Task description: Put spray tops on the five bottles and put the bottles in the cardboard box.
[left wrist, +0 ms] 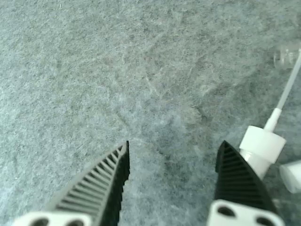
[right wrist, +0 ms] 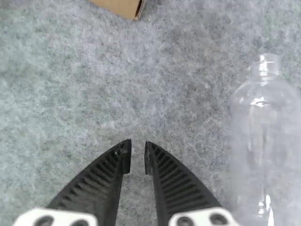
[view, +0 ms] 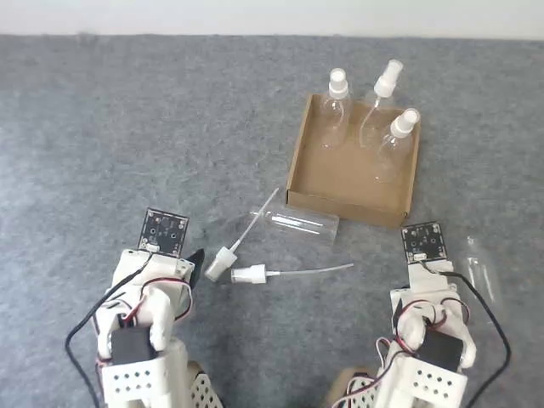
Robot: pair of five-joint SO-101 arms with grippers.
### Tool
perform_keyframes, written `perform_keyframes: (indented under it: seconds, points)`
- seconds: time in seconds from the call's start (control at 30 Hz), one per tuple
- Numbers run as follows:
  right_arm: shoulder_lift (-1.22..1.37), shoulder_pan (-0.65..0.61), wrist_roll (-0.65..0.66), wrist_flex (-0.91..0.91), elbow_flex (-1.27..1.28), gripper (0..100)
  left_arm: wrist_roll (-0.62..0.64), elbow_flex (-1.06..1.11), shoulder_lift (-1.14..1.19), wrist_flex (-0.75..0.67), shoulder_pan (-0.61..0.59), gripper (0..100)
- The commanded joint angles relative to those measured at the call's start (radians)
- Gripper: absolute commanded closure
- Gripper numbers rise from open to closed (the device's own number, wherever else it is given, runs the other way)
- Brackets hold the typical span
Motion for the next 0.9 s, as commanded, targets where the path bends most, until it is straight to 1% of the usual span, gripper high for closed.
perform_keyframes:
  seconds: [0.0,0.17,0.4,0.53,0.63,0.87]
  points:
    - [-0.012,0.001,0.011,0.008,0.021,99.0,-0.008,-0.008,-0.014,-0.015,0.000,73]
    - [-0.013,-0.027,0.006,0.021,0.021,98.9,-0.011,-0.008,-0.014,-0.003,0.000,73]
    - [-0.015,-0.031,0.011,0.010,0.018,98.9,-0.011,-0.008,-0.014,-0.005,0.000,73]
    - [-0.015,-0.002,0.012,-0.170,0.015,98.8,-0.011,-0.008,-0.014,-0.005,0.000,73]
    - [-0.015,0.018,0.012,-0.245,-0.028,98.8,-0.011,-0.008,-0.014,-0.005,0.000,73]
    - [-0.007,0.015,0.012,-0.133,-0.285,97.9,-0.011,-0.008,-0.014,-0.003,0.000,73]
